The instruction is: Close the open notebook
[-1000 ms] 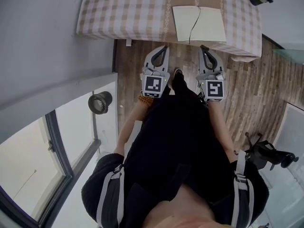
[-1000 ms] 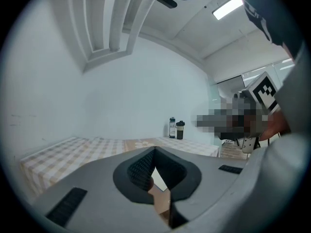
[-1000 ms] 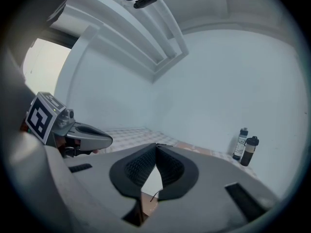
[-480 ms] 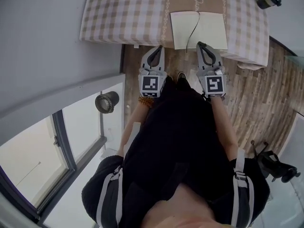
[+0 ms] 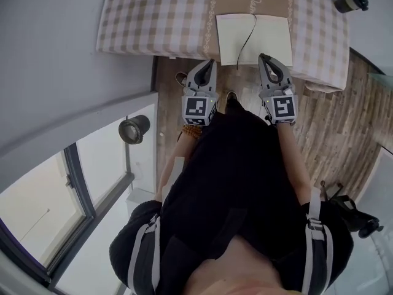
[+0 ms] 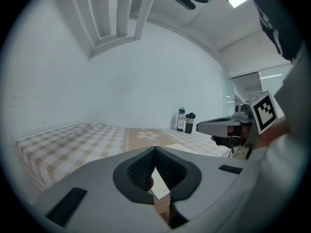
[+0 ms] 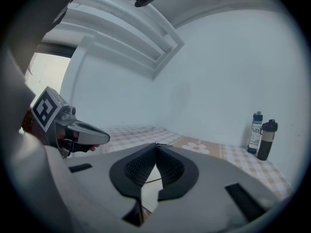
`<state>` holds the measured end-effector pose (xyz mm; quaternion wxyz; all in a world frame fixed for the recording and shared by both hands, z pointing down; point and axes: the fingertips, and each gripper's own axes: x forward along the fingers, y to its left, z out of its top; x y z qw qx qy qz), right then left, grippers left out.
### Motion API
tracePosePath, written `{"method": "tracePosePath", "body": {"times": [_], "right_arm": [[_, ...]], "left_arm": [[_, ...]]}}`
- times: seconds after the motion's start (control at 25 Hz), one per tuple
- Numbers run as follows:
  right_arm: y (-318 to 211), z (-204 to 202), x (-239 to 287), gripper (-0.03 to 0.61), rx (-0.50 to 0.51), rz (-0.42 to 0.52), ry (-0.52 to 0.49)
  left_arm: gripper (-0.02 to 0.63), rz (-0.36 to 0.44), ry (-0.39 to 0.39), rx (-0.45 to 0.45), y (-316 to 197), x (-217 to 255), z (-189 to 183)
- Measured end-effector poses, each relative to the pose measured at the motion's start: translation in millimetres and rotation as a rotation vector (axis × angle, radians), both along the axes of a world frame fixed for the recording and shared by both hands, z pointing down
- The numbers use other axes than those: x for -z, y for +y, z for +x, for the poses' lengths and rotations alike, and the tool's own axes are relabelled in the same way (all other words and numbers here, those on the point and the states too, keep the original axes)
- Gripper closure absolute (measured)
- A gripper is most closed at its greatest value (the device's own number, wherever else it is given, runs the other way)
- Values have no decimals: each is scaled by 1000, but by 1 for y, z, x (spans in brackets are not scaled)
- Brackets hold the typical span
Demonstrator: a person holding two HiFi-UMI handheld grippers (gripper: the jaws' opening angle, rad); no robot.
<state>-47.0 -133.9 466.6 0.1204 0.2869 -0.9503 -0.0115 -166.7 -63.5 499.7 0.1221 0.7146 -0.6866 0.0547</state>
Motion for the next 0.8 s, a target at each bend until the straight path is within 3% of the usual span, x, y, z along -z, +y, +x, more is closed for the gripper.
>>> {"method": "tracePosePath", "body": {"times": [0.52,0.8], "right_arm": [[-21,-6,1,574,-61,29,18],[-1,-22,-18,574,37,133,174]], "left_arm": [[598,-166,163,-153,-14,-57,1],[598,-210,208,-171,-14,-74,4]]}}
